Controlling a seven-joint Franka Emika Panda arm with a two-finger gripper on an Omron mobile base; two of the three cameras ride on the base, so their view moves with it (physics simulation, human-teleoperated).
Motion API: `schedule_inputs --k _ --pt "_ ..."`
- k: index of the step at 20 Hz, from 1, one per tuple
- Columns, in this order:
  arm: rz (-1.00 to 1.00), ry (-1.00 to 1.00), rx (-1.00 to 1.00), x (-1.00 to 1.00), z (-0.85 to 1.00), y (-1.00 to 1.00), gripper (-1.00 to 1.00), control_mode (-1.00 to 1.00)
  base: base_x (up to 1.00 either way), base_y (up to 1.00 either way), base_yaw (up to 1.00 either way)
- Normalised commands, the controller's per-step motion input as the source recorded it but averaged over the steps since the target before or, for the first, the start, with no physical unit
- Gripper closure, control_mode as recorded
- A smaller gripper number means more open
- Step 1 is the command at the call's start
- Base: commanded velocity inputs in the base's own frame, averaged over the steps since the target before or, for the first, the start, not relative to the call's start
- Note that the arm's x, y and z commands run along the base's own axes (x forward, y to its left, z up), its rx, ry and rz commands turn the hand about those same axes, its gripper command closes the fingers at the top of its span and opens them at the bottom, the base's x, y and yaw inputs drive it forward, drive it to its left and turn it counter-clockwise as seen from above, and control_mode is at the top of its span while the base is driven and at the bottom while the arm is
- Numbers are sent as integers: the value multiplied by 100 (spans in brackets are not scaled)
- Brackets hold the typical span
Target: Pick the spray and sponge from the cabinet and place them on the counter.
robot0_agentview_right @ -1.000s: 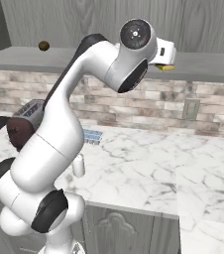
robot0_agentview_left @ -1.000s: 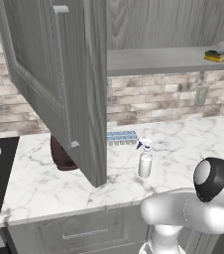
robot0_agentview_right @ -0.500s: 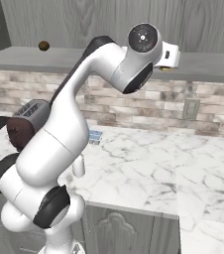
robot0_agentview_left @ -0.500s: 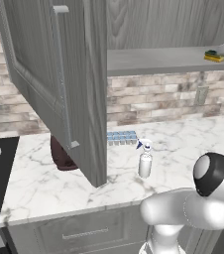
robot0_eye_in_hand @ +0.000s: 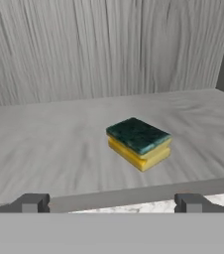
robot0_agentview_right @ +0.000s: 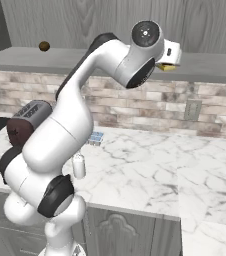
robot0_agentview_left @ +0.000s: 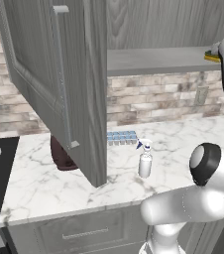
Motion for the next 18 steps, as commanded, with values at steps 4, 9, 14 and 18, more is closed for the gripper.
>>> schedule_inputs --k 4,9,14,18 --pt "0 4 0 22 0 -10 -100 -100 0 0 0" --pt "0 3 0 19 0 -16 -100 -100 0 0 0" --pt "0 0 0 14 -6 -17 -100 -100 0 0 0" --pt "0 0 0 12 -10 -15 -100 -100 0 0 0"
